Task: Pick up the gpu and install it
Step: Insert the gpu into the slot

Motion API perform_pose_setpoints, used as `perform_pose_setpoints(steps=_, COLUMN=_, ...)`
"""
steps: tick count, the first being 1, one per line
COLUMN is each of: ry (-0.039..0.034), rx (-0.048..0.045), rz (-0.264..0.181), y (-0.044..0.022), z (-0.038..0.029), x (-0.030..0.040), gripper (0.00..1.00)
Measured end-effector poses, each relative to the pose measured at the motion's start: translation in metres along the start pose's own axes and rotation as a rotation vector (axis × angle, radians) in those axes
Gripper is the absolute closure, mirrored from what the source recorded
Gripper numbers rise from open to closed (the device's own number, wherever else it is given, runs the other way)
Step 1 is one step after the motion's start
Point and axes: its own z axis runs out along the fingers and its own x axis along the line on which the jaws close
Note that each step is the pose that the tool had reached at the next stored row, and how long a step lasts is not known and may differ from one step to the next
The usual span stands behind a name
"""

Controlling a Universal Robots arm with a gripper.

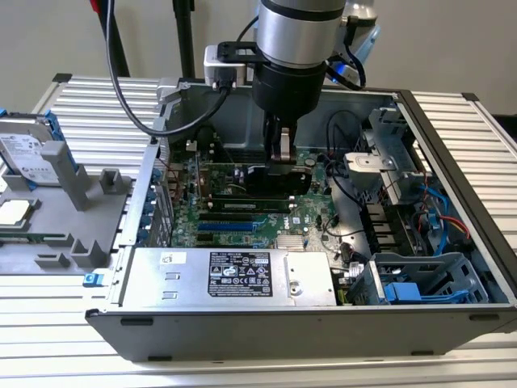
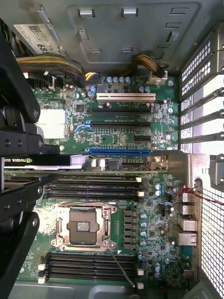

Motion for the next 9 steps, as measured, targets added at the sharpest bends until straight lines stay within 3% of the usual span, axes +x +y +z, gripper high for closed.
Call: perform_pose_setpoints(steps=9, ry=0.0001, rx=0.0001, rz=0.000, y=0.0000, z=0.0001, x=0.0000, gripper=1.00)
